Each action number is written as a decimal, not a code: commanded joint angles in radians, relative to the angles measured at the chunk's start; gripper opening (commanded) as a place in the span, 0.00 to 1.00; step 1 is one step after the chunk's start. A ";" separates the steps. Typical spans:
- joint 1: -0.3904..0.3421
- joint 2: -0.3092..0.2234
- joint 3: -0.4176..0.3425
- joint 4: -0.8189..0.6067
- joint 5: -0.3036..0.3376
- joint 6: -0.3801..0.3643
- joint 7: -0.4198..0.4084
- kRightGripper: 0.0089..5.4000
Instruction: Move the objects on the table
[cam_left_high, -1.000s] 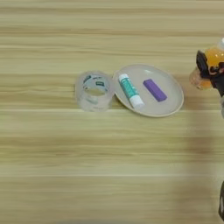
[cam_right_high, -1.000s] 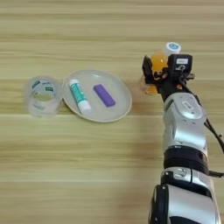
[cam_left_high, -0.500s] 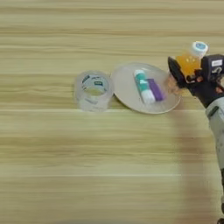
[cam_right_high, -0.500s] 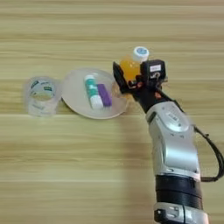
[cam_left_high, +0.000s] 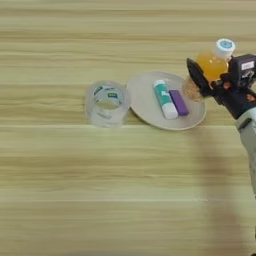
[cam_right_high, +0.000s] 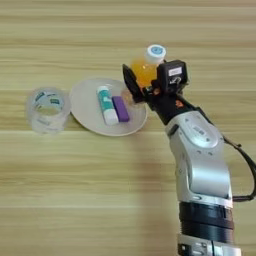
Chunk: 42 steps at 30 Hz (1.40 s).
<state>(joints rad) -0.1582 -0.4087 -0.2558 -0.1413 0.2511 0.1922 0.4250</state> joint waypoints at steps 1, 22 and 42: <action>-0.013 -0.027 0.021 -0.144 0.028 0.011 0.023 0.65; 0.080 0.015 0.187 -0.212 0.044 0.104 0.155 0.65; 0.097 0.070 0.356 -0.137 -0.010 0.097 0.189 0.65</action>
<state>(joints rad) -0.0196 -0.3350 0.1010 -0.2648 0.2509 0.3185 0.6213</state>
